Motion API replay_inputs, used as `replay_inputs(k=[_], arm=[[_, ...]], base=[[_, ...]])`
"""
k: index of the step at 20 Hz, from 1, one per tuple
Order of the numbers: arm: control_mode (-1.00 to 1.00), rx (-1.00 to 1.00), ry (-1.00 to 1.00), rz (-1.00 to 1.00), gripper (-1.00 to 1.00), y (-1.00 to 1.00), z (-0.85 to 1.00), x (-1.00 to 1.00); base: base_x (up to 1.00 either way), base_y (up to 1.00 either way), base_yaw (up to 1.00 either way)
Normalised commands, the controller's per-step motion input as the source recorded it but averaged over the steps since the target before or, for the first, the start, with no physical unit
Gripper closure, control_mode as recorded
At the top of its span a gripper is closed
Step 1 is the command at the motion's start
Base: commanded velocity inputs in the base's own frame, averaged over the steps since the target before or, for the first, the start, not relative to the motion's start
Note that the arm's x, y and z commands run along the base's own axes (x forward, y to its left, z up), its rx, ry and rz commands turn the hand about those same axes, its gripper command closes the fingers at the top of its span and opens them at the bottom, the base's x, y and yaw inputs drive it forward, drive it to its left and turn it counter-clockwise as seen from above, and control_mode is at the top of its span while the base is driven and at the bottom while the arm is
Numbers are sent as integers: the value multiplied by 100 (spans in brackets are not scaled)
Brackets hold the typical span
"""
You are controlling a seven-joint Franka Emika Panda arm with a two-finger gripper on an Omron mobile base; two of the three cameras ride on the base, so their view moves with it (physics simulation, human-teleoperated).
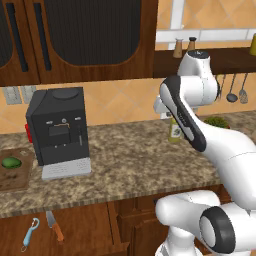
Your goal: Place the appropriate cutting tool for cutting the avocado skin on the cutting board.
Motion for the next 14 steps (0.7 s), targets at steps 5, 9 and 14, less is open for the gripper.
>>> replay_inputs(k=[5,9,14], arm=[[-100,0,-7,0,-100,8,-3,-56],[-100,-5,0,0,-100,63,-42,-89],[-100,-15,4,0,-100,87,-43,-82]], base=[[0,0,0],[0,0,0],[0,0,0]])
